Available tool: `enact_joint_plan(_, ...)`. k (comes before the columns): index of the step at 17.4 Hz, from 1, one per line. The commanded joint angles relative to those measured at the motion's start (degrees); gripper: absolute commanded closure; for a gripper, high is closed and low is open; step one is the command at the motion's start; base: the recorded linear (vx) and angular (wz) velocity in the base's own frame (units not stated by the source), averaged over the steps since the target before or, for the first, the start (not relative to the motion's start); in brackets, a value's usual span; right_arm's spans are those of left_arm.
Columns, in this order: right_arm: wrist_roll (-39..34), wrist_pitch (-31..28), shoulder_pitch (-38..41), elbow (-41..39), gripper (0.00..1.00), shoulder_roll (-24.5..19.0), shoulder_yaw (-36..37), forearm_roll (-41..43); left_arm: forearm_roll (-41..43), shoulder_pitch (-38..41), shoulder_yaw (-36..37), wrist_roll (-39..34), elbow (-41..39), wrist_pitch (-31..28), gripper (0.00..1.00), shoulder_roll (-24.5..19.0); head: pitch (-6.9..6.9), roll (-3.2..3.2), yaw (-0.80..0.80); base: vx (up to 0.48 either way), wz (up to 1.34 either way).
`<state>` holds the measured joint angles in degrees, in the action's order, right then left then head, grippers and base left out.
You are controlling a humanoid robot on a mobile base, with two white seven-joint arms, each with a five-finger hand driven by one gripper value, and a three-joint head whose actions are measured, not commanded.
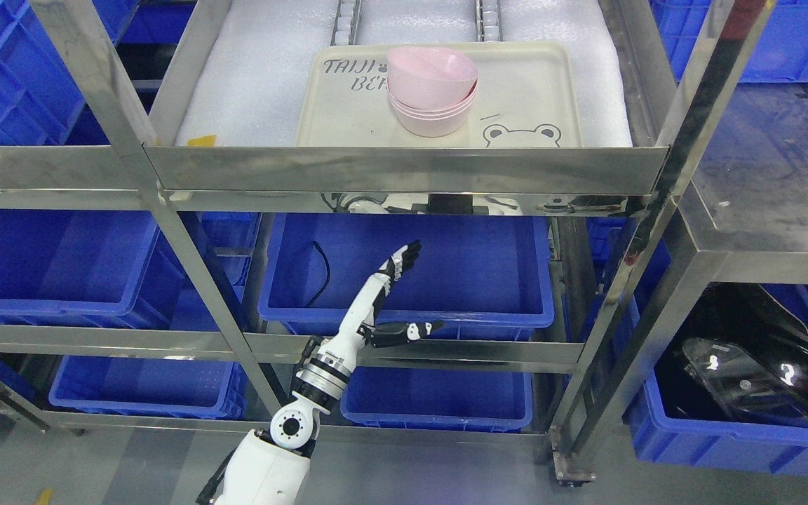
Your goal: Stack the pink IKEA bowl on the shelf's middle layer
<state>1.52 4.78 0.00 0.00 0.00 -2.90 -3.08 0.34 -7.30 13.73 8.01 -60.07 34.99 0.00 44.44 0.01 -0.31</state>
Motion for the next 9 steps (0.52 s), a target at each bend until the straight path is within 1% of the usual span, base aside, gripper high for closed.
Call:
enact_joint_plan(1, -0.03, -0.04, 1.32, -1.00, 0.00, 1.00, 0.00, 0.00, -3.77, -3.14, -6.34, -4.66, 4.70, -2.81, 0.00, -1.00, 0.00, 0.00, 0.00, 0.000, 0.00)
enact_joint_plan(2, -0.03, -0.04, 1.32, -1.00, 0.00, 1.00, 0.00, 0.00, -3.77, -3.76, -6.96, -4.76, 4.18, -4.12, 0.00, -1.00, 0.00, 0.00, 0.00, 0.000, 0.00)
enact_joint_plan(4, -0.03, -0.04, 1.32, -1.00, 0.00, 1.00, 0.00, 0.00, -3.86, -4.12, -6.88, -4.67, 0.50, -6.32, 0.00, -1.00, 0.00, 0.00, 0.00, 0.000, 0.00)
enact_joint_plan(8, -0.03, -0.04, 1.32, -1.00, 0.00, 1.00, 0.00, 0.00, -4.04, -2.11, -6.61, -4.85, -11.79, -14.84, 0.00, -1.00, 0.00, 0.00, 0.00, 0.000, 0.00)
enact_joint_plan(9, -0.03, -0.04, 1.32, -1.00, 0.00, 1.00, 0.00, 0.00, -4.04, -1.23, -6.35, -4.85, -13.48, -16.69, 0.00, -1.00, 0.00, 0.00, 0.00, 0.000, 0.00)
